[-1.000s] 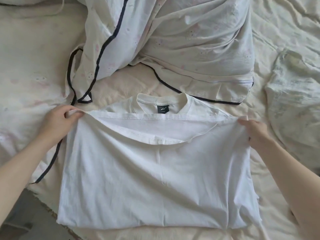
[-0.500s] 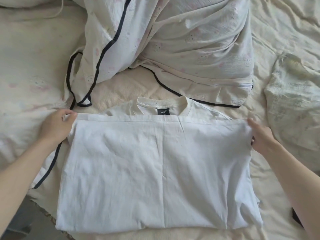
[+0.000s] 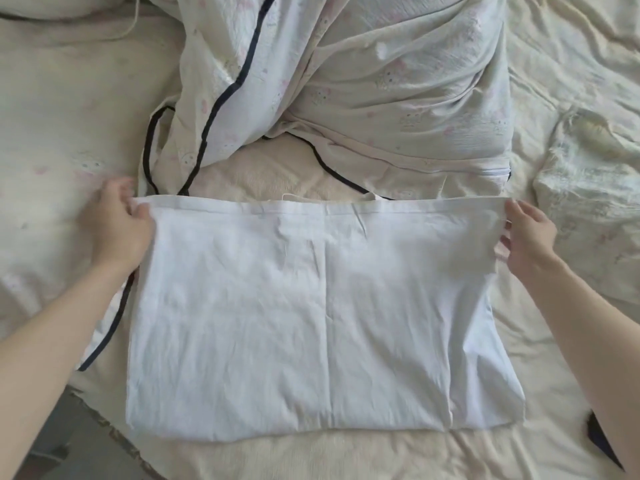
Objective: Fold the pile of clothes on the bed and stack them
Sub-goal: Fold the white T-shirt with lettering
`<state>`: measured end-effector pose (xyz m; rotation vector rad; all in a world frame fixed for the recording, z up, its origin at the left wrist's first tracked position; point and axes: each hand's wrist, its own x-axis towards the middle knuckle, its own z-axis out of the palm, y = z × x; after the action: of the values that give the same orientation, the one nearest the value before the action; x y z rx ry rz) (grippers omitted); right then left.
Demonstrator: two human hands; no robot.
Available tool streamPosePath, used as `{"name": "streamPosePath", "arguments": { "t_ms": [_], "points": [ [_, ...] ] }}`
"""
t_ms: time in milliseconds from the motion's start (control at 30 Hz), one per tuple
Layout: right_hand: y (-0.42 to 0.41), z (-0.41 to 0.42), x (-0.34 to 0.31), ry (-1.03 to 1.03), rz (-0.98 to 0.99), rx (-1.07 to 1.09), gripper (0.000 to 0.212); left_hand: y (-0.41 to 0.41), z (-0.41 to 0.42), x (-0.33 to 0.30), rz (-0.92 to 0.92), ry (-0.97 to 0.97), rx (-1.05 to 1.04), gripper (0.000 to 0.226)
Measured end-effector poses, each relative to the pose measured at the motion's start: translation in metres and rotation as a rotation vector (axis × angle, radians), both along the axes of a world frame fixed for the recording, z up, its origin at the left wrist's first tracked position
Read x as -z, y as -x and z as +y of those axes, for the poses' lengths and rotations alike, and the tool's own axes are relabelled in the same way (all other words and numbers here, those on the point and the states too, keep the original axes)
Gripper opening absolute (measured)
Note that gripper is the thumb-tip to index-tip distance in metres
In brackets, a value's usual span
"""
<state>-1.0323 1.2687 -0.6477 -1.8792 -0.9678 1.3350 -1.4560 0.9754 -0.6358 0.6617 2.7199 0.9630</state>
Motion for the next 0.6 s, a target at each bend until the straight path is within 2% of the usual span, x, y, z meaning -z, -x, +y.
{"name": "streamPosePath", "arguments": {
  "t_ms": [67,100,200,333,500,600],
  "points": [
    [-0.004,-0.013,0.005,0.002,-0.193,-0.120,0.041,-0.023,-0.003,0.003,0.050,0.107,0.112,0.045],
    [-0.009,-0.025,0.008,-0.025,-0.304,-0.186,0.046,-0.038,-0.008,0.004,0.096,0.167,0.166,0.045],
    [-0.026,-0.076,0.015,-0.078,-0.514,-0.360,0.047,-0.094,-0.037,0.011,0.169,0.294,0.306,0.045],
    [-0.060,-0.138,0.018,-0.037,-0.640,-0.414,0.044,-0.161,-0.086,0.026,0.148,0.440,0.461,0.042],
    [-0.104,-0.176,0.015,0.126,-0.653,-0.391,0.037,-0.192,-0.125,0.032,0.097,0.589,0.492,0.062],
    [-0.123,-0.187,0.014,0.214,-0.412,-0.441,0.027,-0.204,-0.140,0.034,0.059,0.639,0.496,0.057]
  ]
}}
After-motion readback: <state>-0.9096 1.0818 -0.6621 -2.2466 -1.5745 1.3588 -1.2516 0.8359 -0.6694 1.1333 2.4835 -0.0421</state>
